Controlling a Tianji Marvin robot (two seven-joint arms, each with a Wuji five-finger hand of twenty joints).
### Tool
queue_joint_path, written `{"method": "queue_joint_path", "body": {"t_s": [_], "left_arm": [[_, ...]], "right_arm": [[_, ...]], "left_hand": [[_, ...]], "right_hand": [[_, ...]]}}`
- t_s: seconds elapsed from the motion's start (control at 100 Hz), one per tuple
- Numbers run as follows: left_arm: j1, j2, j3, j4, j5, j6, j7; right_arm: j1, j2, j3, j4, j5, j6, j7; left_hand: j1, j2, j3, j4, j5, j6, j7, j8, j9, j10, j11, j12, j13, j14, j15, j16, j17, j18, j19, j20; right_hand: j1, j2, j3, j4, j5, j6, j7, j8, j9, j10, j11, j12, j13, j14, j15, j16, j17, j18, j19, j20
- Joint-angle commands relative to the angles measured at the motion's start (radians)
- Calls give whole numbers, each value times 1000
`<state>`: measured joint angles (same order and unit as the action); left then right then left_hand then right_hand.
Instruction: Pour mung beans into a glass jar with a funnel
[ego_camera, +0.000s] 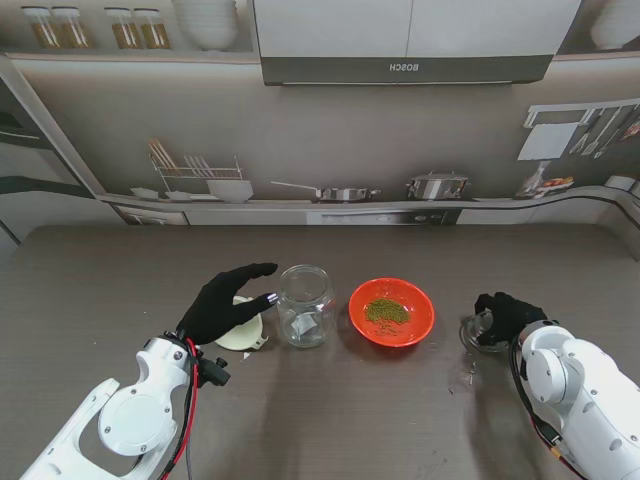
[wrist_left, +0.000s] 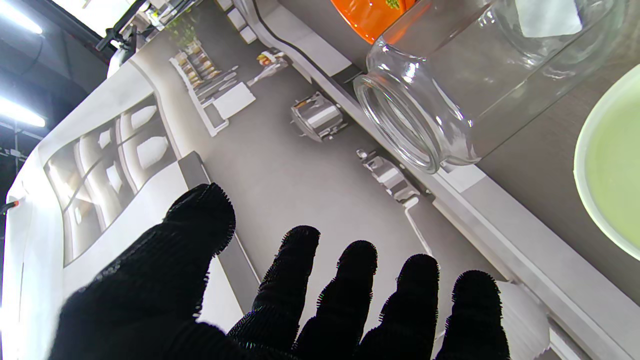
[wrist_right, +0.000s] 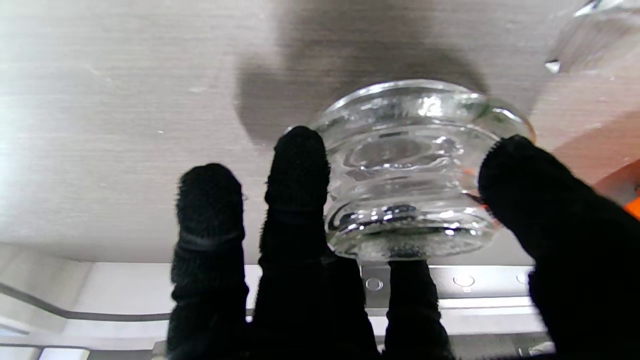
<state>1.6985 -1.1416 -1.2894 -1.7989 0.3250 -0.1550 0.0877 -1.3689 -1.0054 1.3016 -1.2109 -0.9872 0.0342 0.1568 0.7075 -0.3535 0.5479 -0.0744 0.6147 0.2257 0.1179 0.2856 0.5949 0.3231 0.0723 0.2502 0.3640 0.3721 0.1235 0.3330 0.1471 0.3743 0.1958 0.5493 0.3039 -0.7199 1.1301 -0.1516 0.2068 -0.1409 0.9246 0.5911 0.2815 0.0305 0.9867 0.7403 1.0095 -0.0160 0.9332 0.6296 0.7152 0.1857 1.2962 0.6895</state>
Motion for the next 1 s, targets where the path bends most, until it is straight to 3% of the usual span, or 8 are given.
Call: {"method": "queue_joint_path", "body": {"t_s": [0.0,0.18,0.5,0.99], "left_arm": [[3,0,-2,-1,-4,0,-20],[4,0,-3,-1,-4,-1,-21],[4,0,-3,-2,-4,2,-23],[5,1,-4,-3,-4,5,-25]], "right_arm": [[-25,-3,-15,17,-13,-13,39],[-28,0,-12,10,-23,-25,53],[-23,2,-14,17,-29,-32,52],[-12,2,-18,33,-39,-38,27]], "left_hand": [[-8,31,-17,32,12,2,0,4,12,1,-4,9,-2,4,3,13,1,-2,8,15],[-9,31,-19,32,11,0,0,4,11,0,-4,9,-3,4,3,13,0,-2,8,15],[-8,31,-19,33,10,3,0,4,12,1,-4,9,-3,4,3,13,0,-1,7,15],[-10,30,-18,33,10,1,0,4,12,1,-4,9,0,3,5,14,2,-2,8,15]], "right_hand": [[-24,-23,56,38,42,-150,-19,-10,-61,-16,3,-6,-25,-17,1,-11,-13,-16,-6,5],[-53,-76,45,23,-14,-158,-59,0,-128,-15,-16,-28,-86,5,-10,-15,-40,-6,-23,12],[-102,-146,23,-2,-70,-166,-166,13,-116,-19,-246,-175,-99,85,-180,-82,-28,44,-54,26],[-116,-165,11,-12,-109,-173,-266,26,-107,-43,-456,-299,-91,144,-336,-148,-15,85,-83,41]]}}
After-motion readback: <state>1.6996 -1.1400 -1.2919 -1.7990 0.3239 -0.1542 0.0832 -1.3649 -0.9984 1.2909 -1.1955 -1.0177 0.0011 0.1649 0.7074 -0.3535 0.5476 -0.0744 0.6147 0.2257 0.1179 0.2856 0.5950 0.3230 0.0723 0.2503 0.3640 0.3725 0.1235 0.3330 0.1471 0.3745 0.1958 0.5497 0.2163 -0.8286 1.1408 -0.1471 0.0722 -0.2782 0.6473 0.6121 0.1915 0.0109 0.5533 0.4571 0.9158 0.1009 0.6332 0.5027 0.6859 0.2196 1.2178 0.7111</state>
